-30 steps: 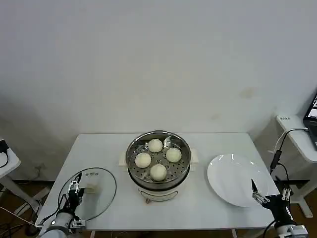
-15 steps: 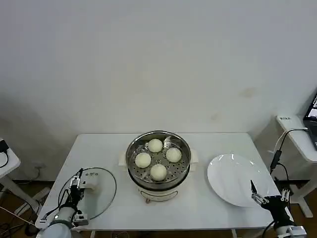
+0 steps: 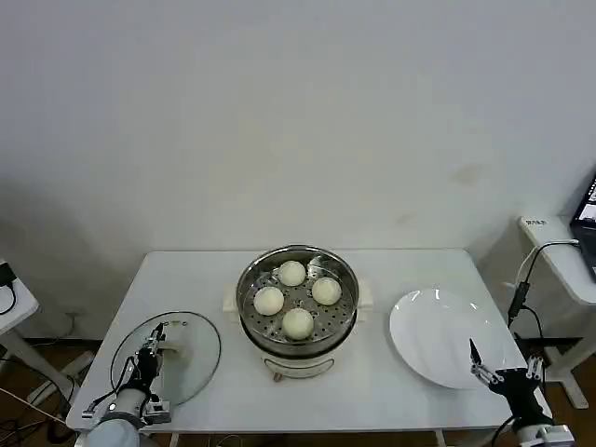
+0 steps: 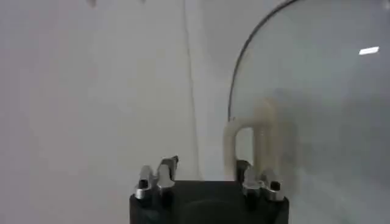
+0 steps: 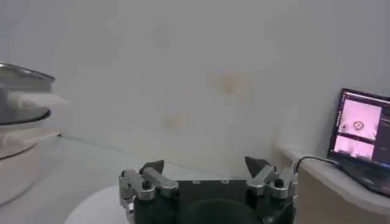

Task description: Take steamed baozi put them in steamer then cover it.

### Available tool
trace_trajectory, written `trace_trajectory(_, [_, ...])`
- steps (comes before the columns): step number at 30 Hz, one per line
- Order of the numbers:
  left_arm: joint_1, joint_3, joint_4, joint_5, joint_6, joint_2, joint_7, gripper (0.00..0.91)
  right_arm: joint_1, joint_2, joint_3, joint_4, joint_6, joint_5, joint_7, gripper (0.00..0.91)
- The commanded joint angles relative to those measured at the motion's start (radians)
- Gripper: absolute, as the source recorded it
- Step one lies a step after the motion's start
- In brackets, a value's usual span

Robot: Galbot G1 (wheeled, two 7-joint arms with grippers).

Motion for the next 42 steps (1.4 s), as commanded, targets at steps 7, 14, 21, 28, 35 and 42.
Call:
trace_trajectory(7, [0.017, -0.033, -0.021, 0.029, -0.003, -0.029, -0.11, 0.0, -0.011, -0.005, -0.001, 0.003, 0.006, 0.0, 0.01, 0.907])
trace_trajectory(14, [0.069, -0.086, -0.126, -0.011, 0.025, -0.031, -0.171, 0.0, -0.027, -0.014, -0.018, 0.011, 0.005, 0.005, 0.009, 0.907])
trace_trajectory(21, [0.1, -0.118, -0.315, -0.118, 0.108, 0.007, -0.103, 0.0, -0.017, -0.025, -0.036, 0.011, 0.002, 0.005, 0.008, 0.907])
trace_trajectory(28, [0.077, -0.121, -0.414, -0.185, 0.194, 0.094, -0.034, 0.0, -0.003, -0.027, -0.058, 0.017, -0.004, 0.003, 0.002, 0.907])
trace_trajectory(35, [-0.015, 0.021, -0.477, -0.226, 0.284, 0.162, 0.022, 0.0, 0.004, -0.031, -0.079, 0.017, -0.01, -0.014, -0.005, 0.907])
trace_trajectory(42, [-0.199, 0.278, -0.515, -0.204, 0.449, 0.183, 0.117, 0.0, 0.016, 0.003, -0.088, 0.02, -0.017, -0.052, 0.002, 0.907])
